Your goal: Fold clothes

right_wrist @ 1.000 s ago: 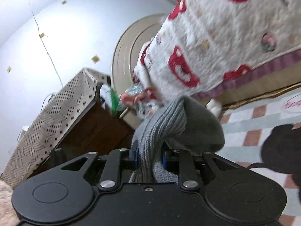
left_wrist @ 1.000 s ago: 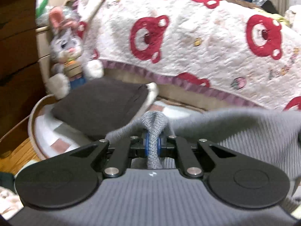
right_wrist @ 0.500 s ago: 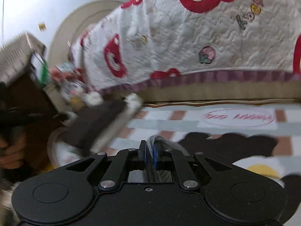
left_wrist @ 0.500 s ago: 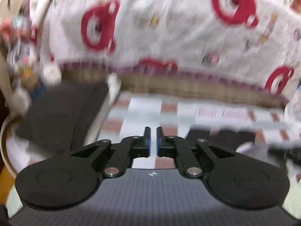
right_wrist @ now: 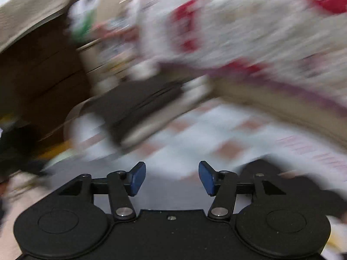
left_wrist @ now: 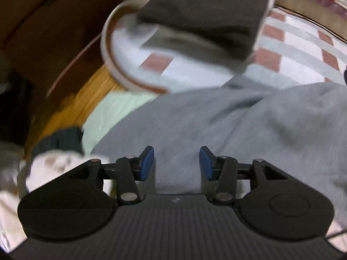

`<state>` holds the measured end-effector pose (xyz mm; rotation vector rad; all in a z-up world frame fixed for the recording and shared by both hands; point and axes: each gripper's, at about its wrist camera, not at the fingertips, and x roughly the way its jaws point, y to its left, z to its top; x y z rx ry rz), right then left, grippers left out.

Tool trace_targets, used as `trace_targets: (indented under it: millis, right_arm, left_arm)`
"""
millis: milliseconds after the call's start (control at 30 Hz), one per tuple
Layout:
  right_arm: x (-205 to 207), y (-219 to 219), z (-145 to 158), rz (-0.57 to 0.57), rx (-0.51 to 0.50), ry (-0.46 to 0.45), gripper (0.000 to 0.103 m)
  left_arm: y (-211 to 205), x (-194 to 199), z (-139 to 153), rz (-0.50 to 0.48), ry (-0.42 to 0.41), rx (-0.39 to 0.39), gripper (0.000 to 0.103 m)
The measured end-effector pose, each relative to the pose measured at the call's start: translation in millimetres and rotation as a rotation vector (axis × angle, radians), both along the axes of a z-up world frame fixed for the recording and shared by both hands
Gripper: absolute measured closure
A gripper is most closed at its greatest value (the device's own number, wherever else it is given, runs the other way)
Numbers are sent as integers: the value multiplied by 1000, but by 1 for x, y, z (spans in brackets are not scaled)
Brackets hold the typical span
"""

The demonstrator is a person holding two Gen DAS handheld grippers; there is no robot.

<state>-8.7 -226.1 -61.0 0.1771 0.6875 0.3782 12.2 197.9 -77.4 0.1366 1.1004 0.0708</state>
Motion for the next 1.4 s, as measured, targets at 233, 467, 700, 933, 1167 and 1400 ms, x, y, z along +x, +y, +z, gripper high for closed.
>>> trace_targets:
  millis: [233, 467, 700, 933, 1167, 1400]
  right_arm:
    - [13, 69, -39, 182, -117, 103, 41]
    - [-10, 89, -39, 391, -140, 129, 33]
    - [-21, 94, -49, 496, -97, 217, 31]
    - [-14, 121, -79, 443, -264, 226, 32]
    - [-16, 100, -41, 278, -143, -37, 93]
    - [-30, 25, 38, -37, -66, -317, 94]
  left_arm:
    - [19, -31, -12, -43, 0, 12, 46]
    - [36, -37, -37, -87, 8, 45, 46]
    - [30, -22, -65, -113, -34, 72, 43]
    - [15, -7, -67, -123, -118, 118, 42]
    - [-17, -4, -45, -157, -193, 252, 94]
    - [-69, -30, 31, -306, -476, 347, 95]
